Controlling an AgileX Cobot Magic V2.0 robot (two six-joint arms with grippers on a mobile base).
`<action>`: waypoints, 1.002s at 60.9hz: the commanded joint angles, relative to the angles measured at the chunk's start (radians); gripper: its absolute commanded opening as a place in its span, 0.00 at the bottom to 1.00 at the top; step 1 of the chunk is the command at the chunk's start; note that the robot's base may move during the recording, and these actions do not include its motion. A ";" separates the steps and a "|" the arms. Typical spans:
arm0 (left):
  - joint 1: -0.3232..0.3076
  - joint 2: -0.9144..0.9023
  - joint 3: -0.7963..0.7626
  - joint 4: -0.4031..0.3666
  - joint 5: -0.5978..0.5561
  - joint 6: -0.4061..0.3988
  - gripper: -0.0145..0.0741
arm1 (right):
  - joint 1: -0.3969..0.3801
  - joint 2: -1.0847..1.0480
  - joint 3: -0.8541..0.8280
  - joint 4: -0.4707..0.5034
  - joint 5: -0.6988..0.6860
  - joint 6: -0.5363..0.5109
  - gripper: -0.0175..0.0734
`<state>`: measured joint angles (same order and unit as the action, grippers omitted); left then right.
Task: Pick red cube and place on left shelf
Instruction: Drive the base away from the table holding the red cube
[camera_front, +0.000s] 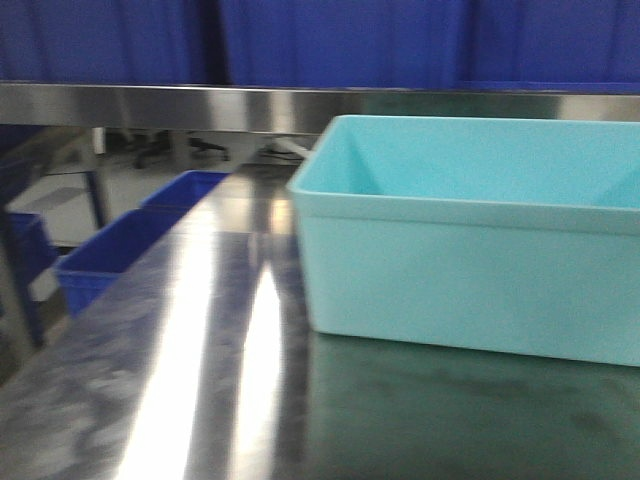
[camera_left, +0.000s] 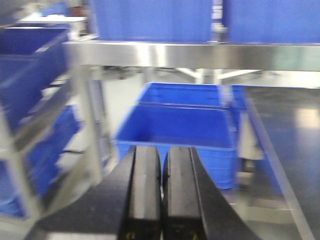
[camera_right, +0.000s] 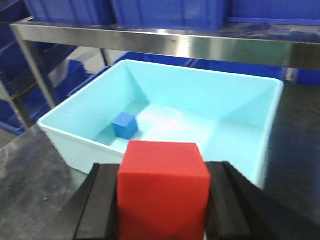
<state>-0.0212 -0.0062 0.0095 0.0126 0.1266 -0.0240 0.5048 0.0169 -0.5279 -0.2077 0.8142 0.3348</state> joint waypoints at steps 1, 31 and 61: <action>-0.001 -0.015 0.023 -0.005 -0.088 -0.001 0.28 | 0.002 0.018 -0.024 -0.022 -0.088 -0.011 0.40; -0.001 -0.015 0.023 -0.005 -0.088 -0.001 0.28 | 0.002 0.018 -0.024 -0.022 -0.087 -0.011 0.40; -0.001 -0.015 0.023 -0.005 -0.088 -0.001 0.28 | 0.002 0.018 -0.024 -0.022 -0.087 -0.011 0.40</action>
<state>-0.0212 -0.0062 0.0095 0.0126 0.1266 -0.0240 0.5048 0.0169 -0.5279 -0.2077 0.8142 0.3348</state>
